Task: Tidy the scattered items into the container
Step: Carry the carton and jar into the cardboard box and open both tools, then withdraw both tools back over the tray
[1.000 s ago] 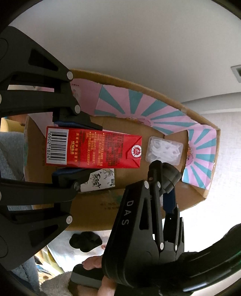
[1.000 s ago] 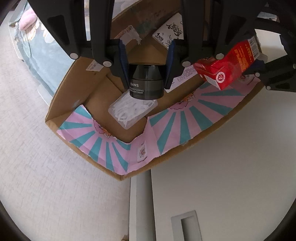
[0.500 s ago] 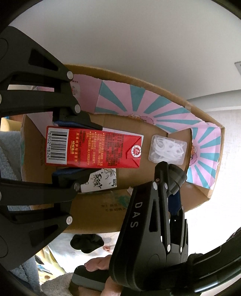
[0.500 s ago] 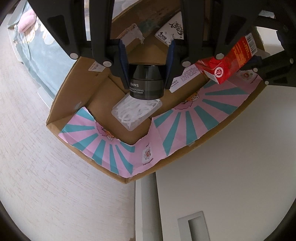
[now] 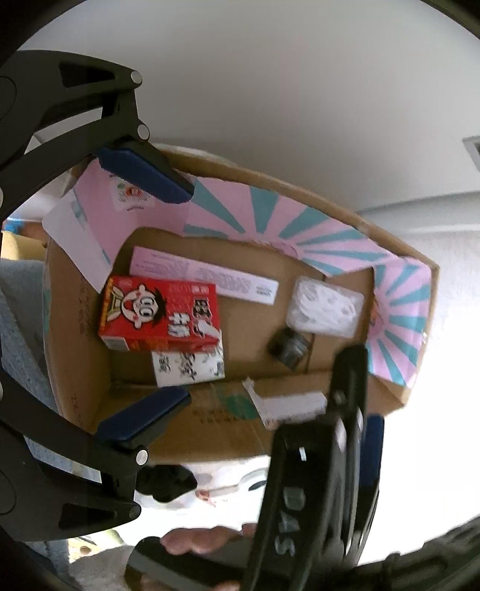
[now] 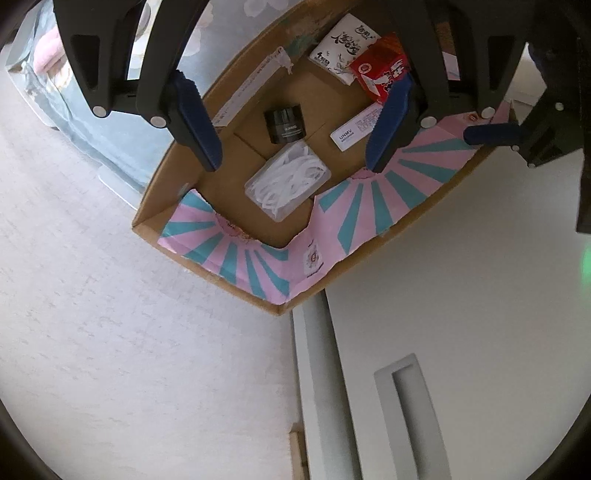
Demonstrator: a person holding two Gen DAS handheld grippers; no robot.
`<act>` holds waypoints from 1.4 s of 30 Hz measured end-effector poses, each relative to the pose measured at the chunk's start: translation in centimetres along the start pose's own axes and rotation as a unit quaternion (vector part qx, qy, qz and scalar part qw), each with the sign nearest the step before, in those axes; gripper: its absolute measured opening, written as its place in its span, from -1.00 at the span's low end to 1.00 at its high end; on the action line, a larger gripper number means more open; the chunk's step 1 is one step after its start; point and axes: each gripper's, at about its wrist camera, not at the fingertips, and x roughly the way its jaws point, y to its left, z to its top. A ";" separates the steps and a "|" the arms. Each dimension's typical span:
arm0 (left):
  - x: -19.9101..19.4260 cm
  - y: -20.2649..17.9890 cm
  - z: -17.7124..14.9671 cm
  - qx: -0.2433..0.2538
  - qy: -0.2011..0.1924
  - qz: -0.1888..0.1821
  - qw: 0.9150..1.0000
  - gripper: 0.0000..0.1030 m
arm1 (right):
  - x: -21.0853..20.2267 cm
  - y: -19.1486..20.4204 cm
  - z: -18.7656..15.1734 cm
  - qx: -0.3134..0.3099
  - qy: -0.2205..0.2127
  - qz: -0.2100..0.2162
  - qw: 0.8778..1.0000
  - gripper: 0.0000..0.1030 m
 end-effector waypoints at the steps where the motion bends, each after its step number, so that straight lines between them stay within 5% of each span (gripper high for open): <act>1: 0.0 0.1 0.0 -0.003 0.000 -0.002 1.000 0.93 | -0.1 -0.1 0.0 0.004 -0.001 -0.001 1.000 0.49; 15: -2.8 -0.8 0.6 -0.003 -0.032 -0.005 0.999 0.93 | -3.0 -2.0 -1.8 0.053 -0.019 -0.009 0.998 0.49; 26: -5.1 -6.5 4.1 0.062 -0.075 -0.016 0.995 0.93 | -8.8 -7.0 -4.6 0.114 -0.053 -0.066 0.990 0.49; 34: -5.6 -14.4 5.9 0.147 -0.088 -0.061 0.983 0.94 | -13.8 -12.5 -10.0 0.188 -0.073 -0.142 0.969 0.49; 42: -5.1 -22.9 6.5 0.231 -0.086 -0.102 0.964 0.95 | -18.9 -17.3 -17.1 0.272 -0.082 -0.216 0.934 0.49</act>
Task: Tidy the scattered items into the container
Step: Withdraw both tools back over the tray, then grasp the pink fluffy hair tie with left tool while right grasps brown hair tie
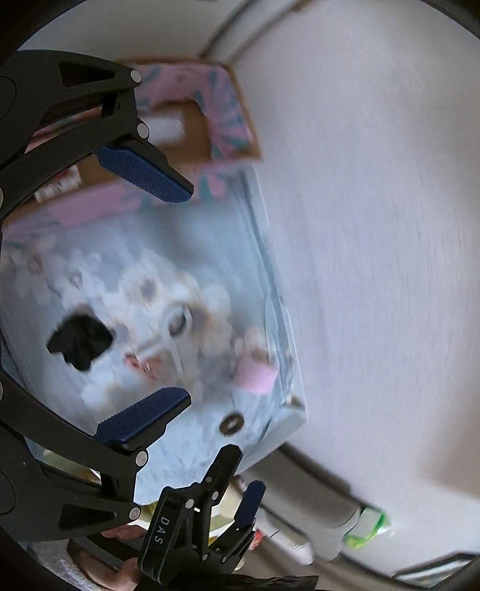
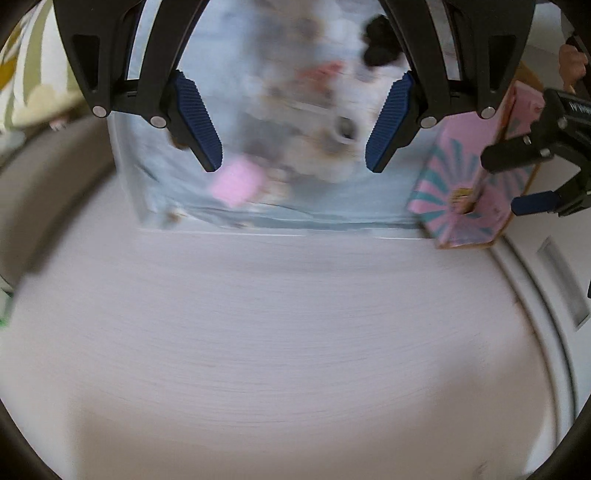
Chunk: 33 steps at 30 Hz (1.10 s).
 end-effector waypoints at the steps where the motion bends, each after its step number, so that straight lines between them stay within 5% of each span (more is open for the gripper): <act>1: 0.3 -1.2 0.6 0.009 0.001 -0.005 1.000 0.95 | -0.2 -0.8 -0.3 0.006 -0.001 -0.008 1.000 0.49; 12: 6.7 -8.9 4.0 0.071 0.015 -0.045 0.996 0.97 | -0.2 -8.0 -3.2 0.041 0.013 -0.070 0.997 0.49; 22: 16.7 -12.2 4.9 0.087 0.051 -0.024 0.995 0.97 | 4.5 -9.6 -5.7 -0.016 0.037 -0.072 0.997 0.49; 33: 22.9 -12.0 5.3 0.052 0.079 -0.008 0.995 0.97 | 10.2 -10.2 -5.8 -0.036 0.047 -0.040 0.997 0.49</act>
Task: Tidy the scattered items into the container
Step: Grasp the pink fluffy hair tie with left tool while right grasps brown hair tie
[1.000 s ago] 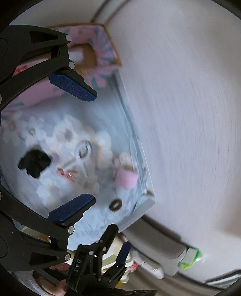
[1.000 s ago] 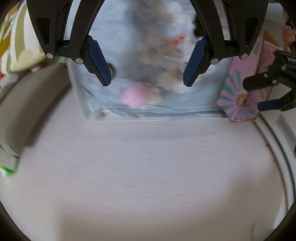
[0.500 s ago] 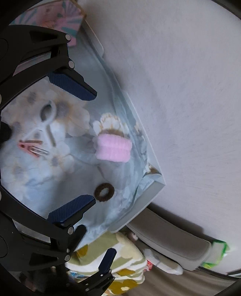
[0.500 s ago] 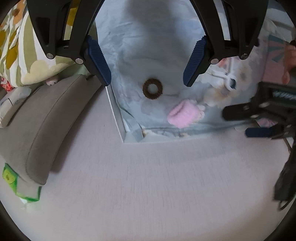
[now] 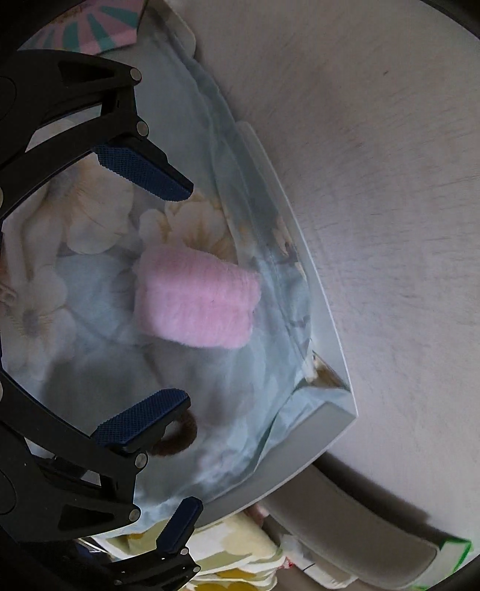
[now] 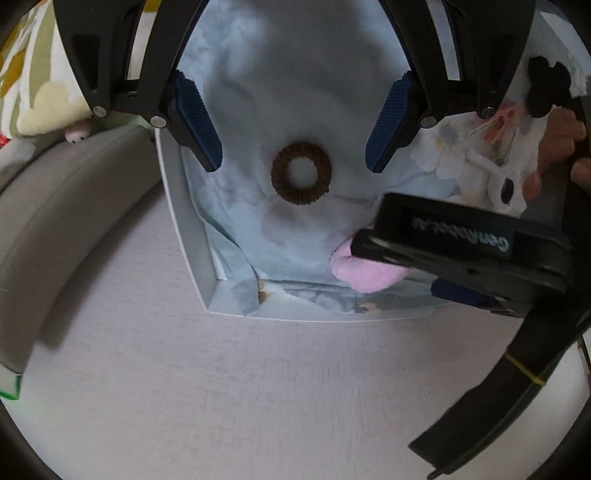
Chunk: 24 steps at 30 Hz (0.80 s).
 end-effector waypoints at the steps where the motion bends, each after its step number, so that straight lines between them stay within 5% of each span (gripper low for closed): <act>1: 0.3 0.1 0.0 -0.003 0.002 0.000 1.000 0.97 | 0.3 0.0 0.1 0.000 0.001 0.001 1.000 0.49; 19: 1.8 0.6 -0.3 -0.012 0.007 0.005 1.000 0.97 | 0.5 -0.6 -0.3 -0.016 -0.021 0.003 1.000 0.43; 24: 2.0 0.7 -0.6 -0.012 0.008 0.007 1.000 0.97 | 0.7 -0.5 -0.3 -0.018 -0.013 0.024 0.999 0.04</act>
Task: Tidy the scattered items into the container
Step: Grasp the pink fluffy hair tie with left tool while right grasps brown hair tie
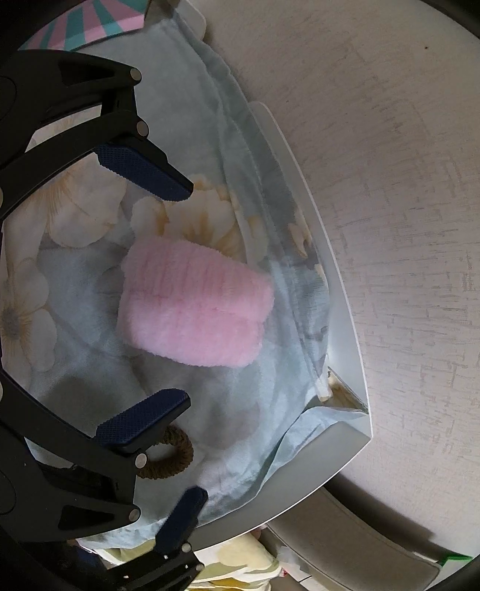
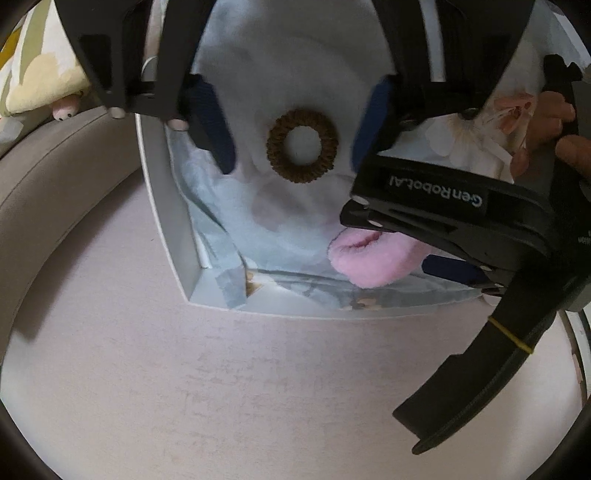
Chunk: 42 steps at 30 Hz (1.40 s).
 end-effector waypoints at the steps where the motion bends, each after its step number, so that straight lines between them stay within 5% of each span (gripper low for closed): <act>1: 0.0 0.0 0.0 0.000 -0.001 0.001 1.000 0.97 | 0.2 0.0 -0.1 0.000 0.004 0.003 1.000 -0.04; 13: 0.1 0.6 -0.2 0.000 -0.003 0.004 1.000 0.94 | -0.2 -0.5 -1.0 0.013 0.013 0.018 1.000 -0.13; 15: 0.2 0.6 -0.2 0.003 -0.001 0.005 1.000 0.54 | -0.1 -0.5 -1.2 0.012 0.017 0.022 1.000 -0.17; 19: -0.2 0.4 -0.4 0.019 -0.007 0.005 1.000 -0.07 | -0.2 -0.9 -1.4 0.008 0.018 0.024 1.000 -0.67; 42: -3.2 2.5 -0.3 0.013 -0.030 -0.009 0.999 -0.20 | -3.8 -2.6 -2.0 0.043 -0.004 0.024 0.999 -0.71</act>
